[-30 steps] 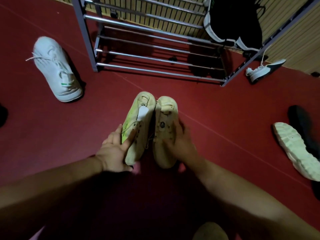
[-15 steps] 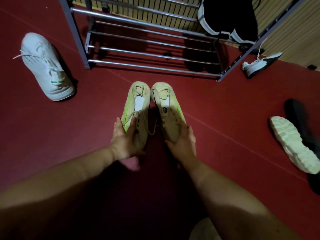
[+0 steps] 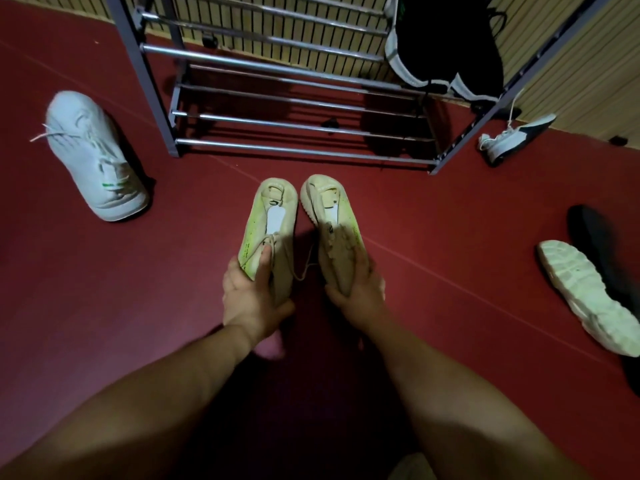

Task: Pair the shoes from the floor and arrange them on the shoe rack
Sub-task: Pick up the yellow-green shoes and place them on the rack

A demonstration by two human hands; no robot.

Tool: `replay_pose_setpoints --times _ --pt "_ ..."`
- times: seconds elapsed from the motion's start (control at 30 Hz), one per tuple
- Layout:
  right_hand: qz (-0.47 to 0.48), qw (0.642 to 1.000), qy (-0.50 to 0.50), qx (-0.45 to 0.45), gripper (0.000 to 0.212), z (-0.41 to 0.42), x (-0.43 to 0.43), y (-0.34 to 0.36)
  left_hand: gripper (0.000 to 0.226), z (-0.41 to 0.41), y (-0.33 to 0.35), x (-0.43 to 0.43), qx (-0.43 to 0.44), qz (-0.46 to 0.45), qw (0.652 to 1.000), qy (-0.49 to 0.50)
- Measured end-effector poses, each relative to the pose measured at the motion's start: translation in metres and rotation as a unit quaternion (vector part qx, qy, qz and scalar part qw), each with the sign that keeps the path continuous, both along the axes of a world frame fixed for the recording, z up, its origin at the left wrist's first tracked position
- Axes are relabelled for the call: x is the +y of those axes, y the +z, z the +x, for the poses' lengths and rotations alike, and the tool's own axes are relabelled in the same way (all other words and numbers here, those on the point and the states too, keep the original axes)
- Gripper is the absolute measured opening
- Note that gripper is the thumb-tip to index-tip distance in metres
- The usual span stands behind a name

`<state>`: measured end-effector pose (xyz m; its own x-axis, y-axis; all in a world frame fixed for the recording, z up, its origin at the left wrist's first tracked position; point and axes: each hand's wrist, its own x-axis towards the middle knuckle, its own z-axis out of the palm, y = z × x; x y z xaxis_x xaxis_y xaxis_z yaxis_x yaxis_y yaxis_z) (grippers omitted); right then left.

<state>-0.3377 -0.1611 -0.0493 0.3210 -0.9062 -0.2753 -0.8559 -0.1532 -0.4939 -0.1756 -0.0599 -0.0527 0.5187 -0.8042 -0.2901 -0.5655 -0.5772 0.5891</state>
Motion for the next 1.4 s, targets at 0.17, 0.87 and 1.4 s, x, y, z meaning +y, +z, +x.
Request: replay_pose_setpoints --times 0.17,0.87,1.4 --pt "0.013 0.995 -0.036 -0.087 0.1 0.011 0.007 0.015 0.098 0.005 0.012 0.001 0.031 -0.064 0.997 0.003" --pt "-0.223 0.916 -0.078 -0.326 0.067 0.042 -0.009 0.164 0.092 0.011 0.165 -0.045 -0.025 -0.33 0.941 -0.075" --pt "-0.317 0.917 -0.051 -0.239 0.06 0.062 -0.106 0.271 0.084 0.039 0.293 -0.144 -0.105 -0.355 0.928 -0.025"
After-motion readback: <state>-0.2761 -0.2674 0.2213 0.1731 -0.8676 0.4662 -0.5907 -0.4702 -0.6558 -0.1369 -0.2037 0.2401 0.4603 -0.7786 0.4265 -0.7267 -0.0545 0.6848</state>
